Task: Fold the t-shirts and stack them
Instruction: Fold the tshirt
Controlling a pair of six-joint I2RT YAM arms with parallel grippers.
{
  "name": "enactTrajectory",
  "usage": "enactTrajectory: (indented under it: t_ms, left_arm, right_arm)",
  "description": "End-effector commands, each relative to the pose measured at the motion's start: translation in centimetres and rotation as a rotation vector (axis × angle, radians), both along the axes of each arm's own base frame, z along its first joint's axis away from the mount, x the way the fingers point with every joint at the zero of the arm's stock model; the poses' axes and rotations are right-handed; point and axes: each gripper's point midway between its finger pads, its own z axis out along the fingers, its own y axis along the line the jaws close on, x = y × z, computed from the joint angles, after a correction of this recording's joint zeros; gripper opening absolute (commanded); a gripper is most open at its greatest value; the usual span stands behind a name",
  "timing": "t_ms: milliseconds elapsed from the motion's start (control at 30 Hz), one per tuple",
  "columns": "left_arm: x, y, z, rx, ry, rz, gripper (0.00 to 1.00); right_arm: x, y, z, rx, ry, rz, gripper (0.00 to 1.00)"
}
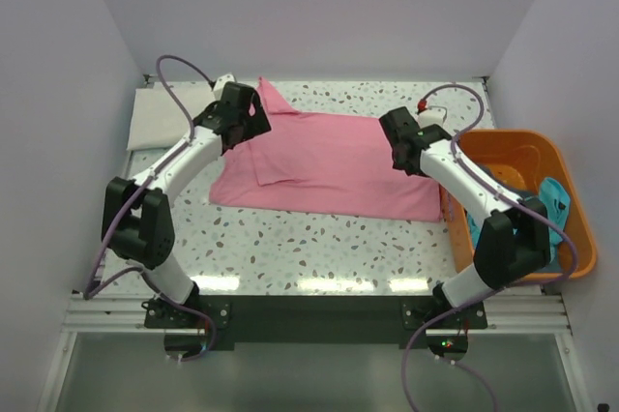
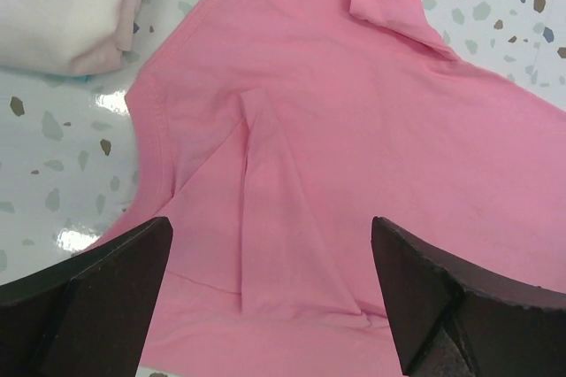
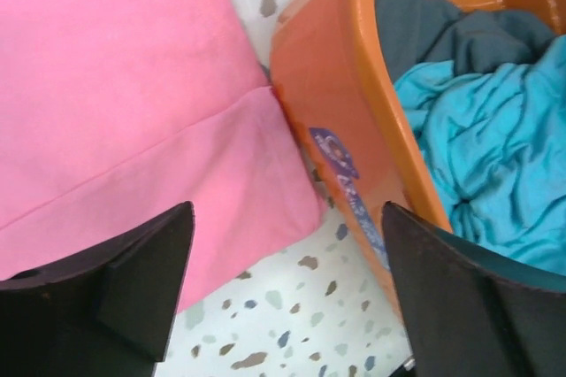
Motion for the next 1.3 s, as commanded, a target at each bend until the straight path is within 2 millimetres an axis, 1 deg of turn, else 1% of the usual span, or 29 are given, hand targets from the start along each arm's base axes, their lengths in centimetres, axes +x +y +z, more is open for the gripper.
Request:
enactTrajectory:
  t_ms: [0,33,67,100,133,167,267,300,333,400,433,500,533,600,633,700,767,800,833,900,933,1000,1033,1100,1133,1167,1200,1233,1267]
  left_arm:
    - [-1.4,0.4,2.2,-0.032,-0.049,-0.025,1.0]
    - [-2.2,0.4,1.5,-0.04,-0.036,-0.033,1.0]
    - [-2.7,0.3,1.1,-0.05,-0.029,-0.043,1.0]
    - [-3.2,0.0,0.8,-0.074,-0.027,-0.055,1.0]
    - [-4.1,0.1,-0.9,-0.073,0.004,-0.054,1.0]
    - [-4.6,0.1,-1.7,-0.086,0.019,-0.05,1.0]
    - [-6.6,-0.5,-5.0,-0.125,0.091,-0.075,1.0]
    - [-7.1,-1.1,-5.7,-0.156,0.105,-0.099,1.0]
    - [-7.4,-1.1,-7.0,-0.165,0.114,-0.101,1.0]
    - [-7.5,-0.9,-8.1,-0.171,0.121,-0.084,1.0]
    - [-7.7,-0.4,-9.4,-0.174,0.15,-0.069,1.0]
    - [-7.8,-0.5,-10.4,-0.206,0.175,-0.079,1.0]
    - [-8.0,0.0,-11.4,-0.215,0.195,-0.065,1.0]
    - [-8.6,0.5,-12.3,-0.223,0.212,-0.043,1.0]
    - [-9.3,0.9,-13.0,-0.217,0.231,-0.03,1.0]
    - [-10.0,1.6,-13.3,-0.194,0.242,-0.004,1.0]
    - [-11.4,2.5,-13.4,-0.17,0.261,0.021,1.0]
    - [-11.8,3.1,-12.9,-0.159,0.245,0.046,1.0]
    - [-13.1,3.7,-13.5,-0.142,0.27,0.06,1.0]
    - [-14.1,4.5,-13.3,-0.123,0.277,0.086,1.0]
    - [-15.2,4.8,-13.3,-0.116,0.289,0.09,1.0]
    - [-16.3,5.7,-13.2,-0.099,0.289,0.126,1.0]
    - [-17.4,6.1,-13.2,-0.095,0.298,0.14,1.0]
    - [-18.5,6.5,-12.7,-0.1,0.292,0.16,1.0]
    - [-19.4,6.8,-13.1,-0.095,0.31,0.172,1.0]
    - [-20.0,7.0,-13.0,-0.098,0.312,0.186,1.0]
    - [-20.9,7.5,-12.6,-0.086,0.317,0.203,1.0]
    - [-21.3,7.8,-12.5,-0.082,0.316,0.217,1.0]
    - [-21.6,8.2,-12.3,-0.073,0.309,0.23,1.0]
  right_arm:
    - [0.7,2.7,1.8,0.118,-0.082,0.118,0.99]
    - [1.1,3.7,1.8,0.155,-0.094,0.158,0.99]
    - [0.7,5.4,1.0,0.232,-0.072,0.223,0.99]
    - [0.6,6.5,0.6,0.282,-0.067,0.264,0.99]
    - [0.7,7.6,-0.4,0.328,-0.08,0.296,0.99]
    - [0.3,9.4,-1.4,0.415,-0.053,0.348,0.99]
    - [-0.2,11.3,-4.0,0.502,-0.017,0.373,0.99]
    - [-0.3,11.5,-4.6,0.506,-0.006,0.372,0.99]
    - [-0.4,11.6,-5.4,0.507,0.005,0.372,0.99]
    - [-0.5,11.8,-7.0,0.505,0.047,0.365,0.99]
    - [0.0,12.0,-7.2,0.506,0.031,0.372,0.99]
    - [0.1,12.0,-8.8,0.498,0.052,0.379,0.98]
    - [0.4,12.1,-9.1,0.495,0.054,0.379,0.99]
    - [0.4,12.1,-9.9,0.489,0.073,0.379,0.99]
    - [0.3,12.2,-10.5,0.495,0.073,0.381,0.99]
    - [0.0,12.2,-11.2,0.501,0.084,0.38,0.99]
    - [-0.8,12.1,-12.2,0.509,0.104,0.371,0.99]
    - [-1.1,12.1,-12.6,0.51,0.109,0.367,0.99]
    - [-1.3,12.1,-12.8,0.522,0.105,0.362,0.99]
    - [-2.5,12.2,-13.7,0.544,0.128,0.366,0.99]
    - [-2.9,12.3,-13.9,0.552,0.133,0.37,0.99]
    - [-4.2,12.5,-14.4,0.566,0.157,0.379,0.99]
    - [-5.2,12.3,-15.0,0.572,0.173,0.372,0.99]
    - [-6.1,13.0,-14.7,0.603,0.166,0.387,0.99]
    - [-7.3,13.2,-15.1,0.61,0.182,0.386,0.99]
    - [-7.8,13.3,-15.0,0.614,0.182,0.389,0.99]
    - [-8.1,13.4,-14.3,0.62,0.159,0.392,0.99]
    - [-9.1,13.9,-14.4,0.626,0.165,0.4,0.99]
    - [-9.4,14.0,-14.1,0.63,0.155,0.403,0.99]
